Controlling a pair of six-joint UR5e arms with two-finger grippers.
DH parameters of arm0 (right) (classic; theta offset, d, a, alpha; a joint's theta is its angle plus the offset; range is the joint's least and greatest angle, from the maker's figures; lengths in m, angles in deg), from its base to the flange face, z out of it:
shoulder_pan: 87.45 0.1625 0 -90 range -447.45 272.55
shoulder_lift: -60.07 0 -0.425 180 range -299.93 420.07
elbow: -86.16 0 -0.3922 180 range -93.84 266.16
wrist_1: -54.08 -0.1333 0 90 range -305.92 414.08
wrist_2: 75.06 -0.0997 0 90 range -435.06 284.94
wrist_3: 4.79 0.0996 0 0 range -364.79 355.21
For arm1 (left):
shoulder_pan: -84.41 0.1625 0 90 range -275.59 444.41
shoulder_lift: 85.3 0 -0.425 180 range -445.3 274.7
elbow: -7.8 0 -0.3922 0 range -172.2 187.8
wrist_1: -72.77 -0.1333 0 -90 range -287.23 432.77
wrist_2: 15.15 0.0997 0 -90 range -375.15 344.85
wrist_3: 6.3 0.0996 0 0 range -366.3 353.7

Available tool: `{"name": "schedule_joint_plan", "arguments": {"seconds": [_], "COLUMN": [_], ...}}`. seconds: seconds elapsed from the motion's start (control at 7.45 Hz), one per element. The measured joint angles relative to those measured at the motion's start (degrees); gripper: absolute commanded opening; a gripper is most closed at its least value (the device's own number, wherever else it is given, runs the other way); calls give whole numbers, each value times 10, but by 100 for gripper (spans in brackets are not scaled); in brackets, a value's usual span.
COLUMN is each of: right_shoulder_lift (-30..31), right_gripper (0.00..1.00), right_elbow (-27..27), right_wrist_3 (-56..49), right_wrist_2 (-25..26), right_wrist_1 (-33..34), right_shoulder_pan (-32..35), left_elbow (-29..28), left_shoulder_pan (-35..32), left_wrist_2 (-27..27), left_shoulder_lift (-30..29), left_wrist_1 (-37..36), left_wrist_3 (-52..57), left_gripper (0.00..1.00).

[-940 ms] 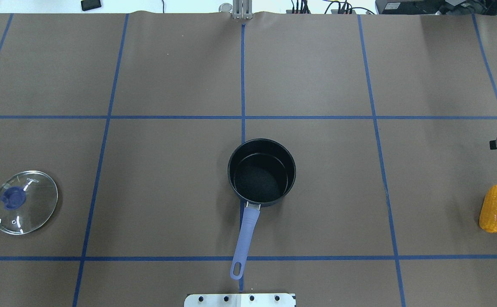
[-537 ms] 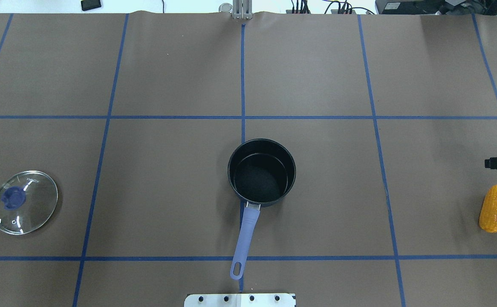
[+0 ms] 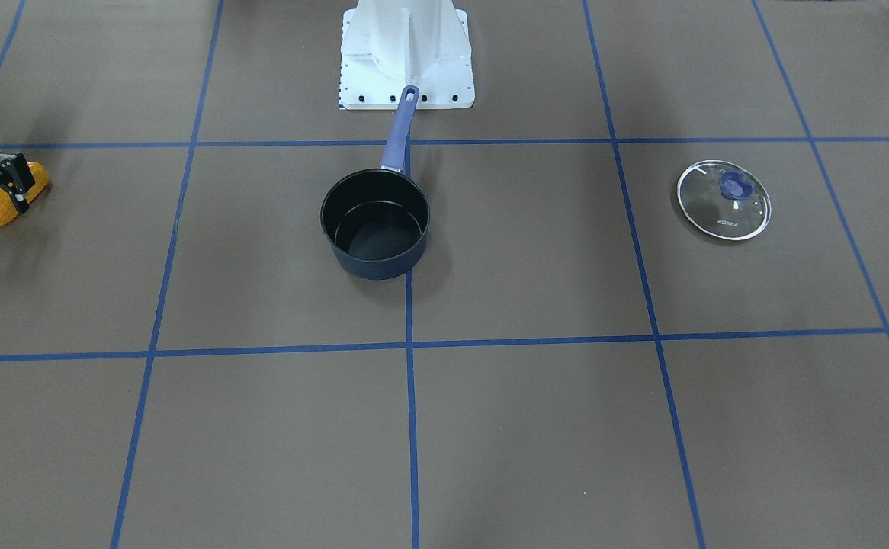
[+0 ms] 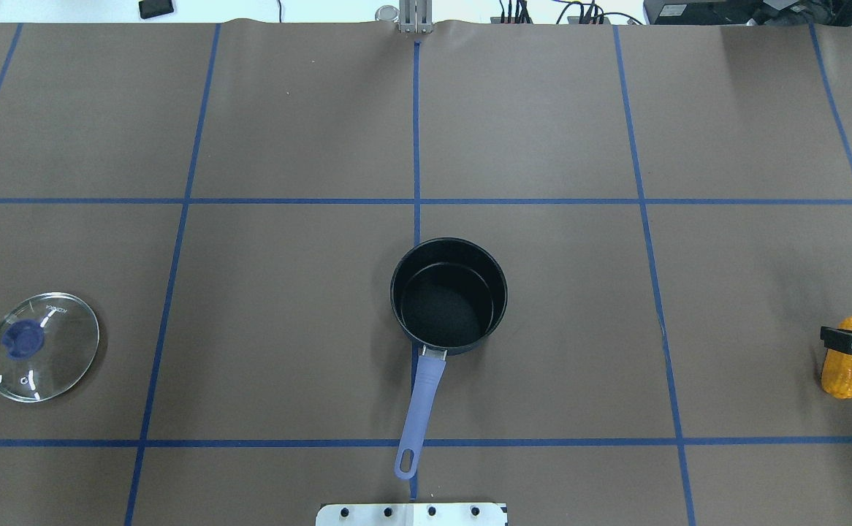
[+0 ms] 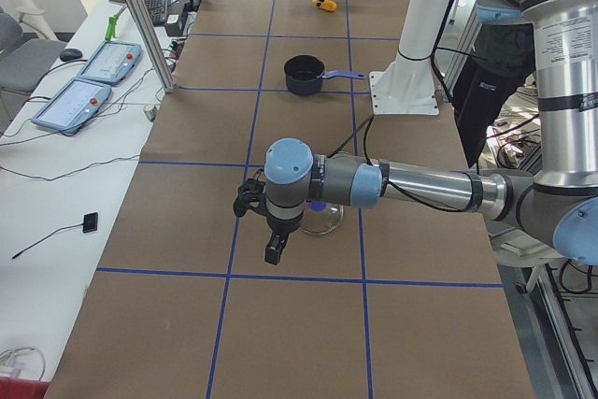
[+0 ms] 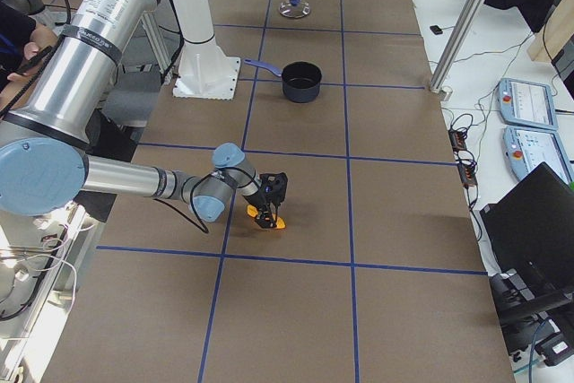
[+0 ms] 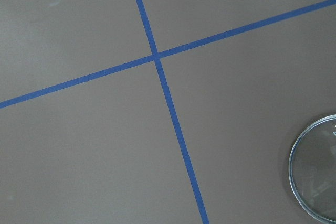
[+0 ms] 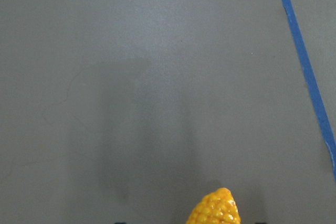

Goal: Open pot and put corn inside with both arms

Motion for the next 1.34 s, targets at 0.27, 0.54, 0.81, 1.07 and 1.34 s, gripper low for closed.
{"name": "schedule_joint_plan", "arguments": {"seconds": [0.27, 0.54, 0.81, 1.07, 1.34], "right_shoulder_lift": [-3, -11, -50, -156, -294], "right_gripper": [0, 0, 0, 0, 0], "right_elbow": [-5, 15, 60, 91, 96], "right_wrist_3": [2, -3, -5, 1, 20], "right_wrist_2": [12, 12, -9, -35, -42], "right_wrist_1": [-1, 0, 13, 81, 180], "right_shoulder_pan": [-12, -12, -4, 4, 4], "left_elbow": [0, 0, -1, -3, -3], "left_shoulder_pan": [0, 0, 0, 1, 1], "left_wrist_2": [0, 0, 1, 2, 2], "left_shoulder_lift": [1, 2, 4, 6, 8], "left_wrist_1": [0, 0, 4, 12, 13], "left_wrist_3": [0, 0, 1, 0, 1], "left_gripper": [98, 98, 98, 98, 98]}}
